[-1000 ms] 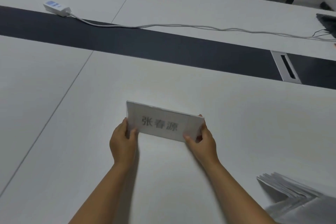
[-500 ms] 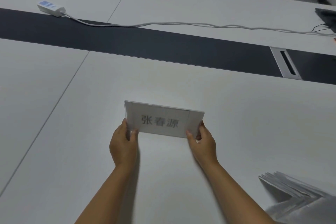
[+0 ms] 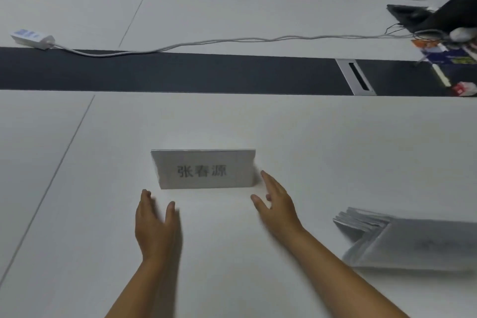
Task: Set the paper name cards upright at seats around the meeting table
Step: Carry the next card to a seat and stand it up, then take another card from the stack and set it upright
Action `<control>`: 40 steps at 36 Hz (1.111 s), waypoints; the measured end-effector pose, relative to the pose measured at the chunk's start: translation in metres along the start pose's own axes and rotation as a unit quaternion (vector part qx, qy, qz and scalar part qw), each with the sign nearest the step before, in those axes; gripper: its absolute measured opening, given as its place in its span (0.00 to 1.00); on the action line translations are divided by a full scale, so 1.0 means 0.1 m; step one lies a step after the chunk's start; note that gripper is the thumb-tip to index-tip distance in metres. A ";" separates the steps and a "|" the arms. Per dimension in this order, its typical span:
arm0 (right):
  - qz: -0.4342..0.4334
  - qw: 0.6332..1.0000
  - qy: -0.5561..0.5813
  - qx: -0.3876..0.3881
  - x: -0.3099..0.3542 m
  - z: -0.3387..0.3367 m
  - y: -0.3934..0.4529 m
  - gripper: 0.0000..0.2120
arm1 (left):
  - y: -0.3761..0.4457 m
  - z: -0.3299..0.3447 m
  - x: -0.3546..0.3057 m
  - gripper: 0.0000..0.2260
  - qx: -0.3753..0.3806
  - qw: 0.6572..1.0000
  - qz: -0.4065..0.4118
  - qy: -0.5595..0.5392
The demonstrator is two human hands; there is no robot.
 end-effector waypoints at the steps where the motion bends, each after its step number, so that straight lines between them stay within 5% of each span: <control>1: -0.037 0.998 -0.049 -0.003 0.06 -0.05 -0.16 0.26 | -0.10 0.02 0.01 0.26 0.009 1.000 0.000 0.009; 5: -0.142 0.979 -0.134 -0.050 0.18 -0.37 -0.88 0.21 | -0.50 0.21 -0.05 0.24 0.063 0.997 0.021 0.043; 9: -0.185 0.948 -0.176 -0.192 0.15 -0.99 -1.59 0.15 | -0.91 0.63 -0.37 0.21 0.130 0.984 0.105 0.068; 13: -0.141 0.908 -0.223 -0.326 -0.07 -1.69 -2.15 0.16 | -1.35 1.05 -0.94 0.22 0.176 0.966 0.186 0.043; 16: -0.025 0.909 -0.191 -0.368 -0.46 -2.16 -2.39 0.23 | -1.67 1.44 -1.41 0.25 0.222 0.947 0.230 0.022; 21: 0.148 0.953 -0.020 -0.264 -1.23 -2.57 -2.27 0.31 | -1.86 1.95 -1.88 0.27 0.277 0.929 0.243 0.033; 27: 0.062 0.986 0.079 -0.135 -1.53 -2.72 -1.91 0.21 | -1.84 2.18 -1.94 0.21 0.212 0.952 0.216 0.051; 34: -0.031 0.977 0.104 -0.185 -1.55 -2.95 -1.96 0.13 | -2.15 2.08 -2.24 0.17 0.111 0.964 0.234 0.057; 40: -0.090 0.938 0.210 -0.260 -1.50 -3.55 -2.24 0.16 | -2.52 2.24 -2.96 0.21 0.065 0.952 0.299 0.011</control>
Point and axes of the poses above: each hand's wrist, its own y-axis towards the middle knuckle, its own z-axis out of the palm, x = y × z, the point moved 7 cm from there along y, towards the middle knuckle, and after that the axes turned 12 degrees about x, right-handed, at the moved point
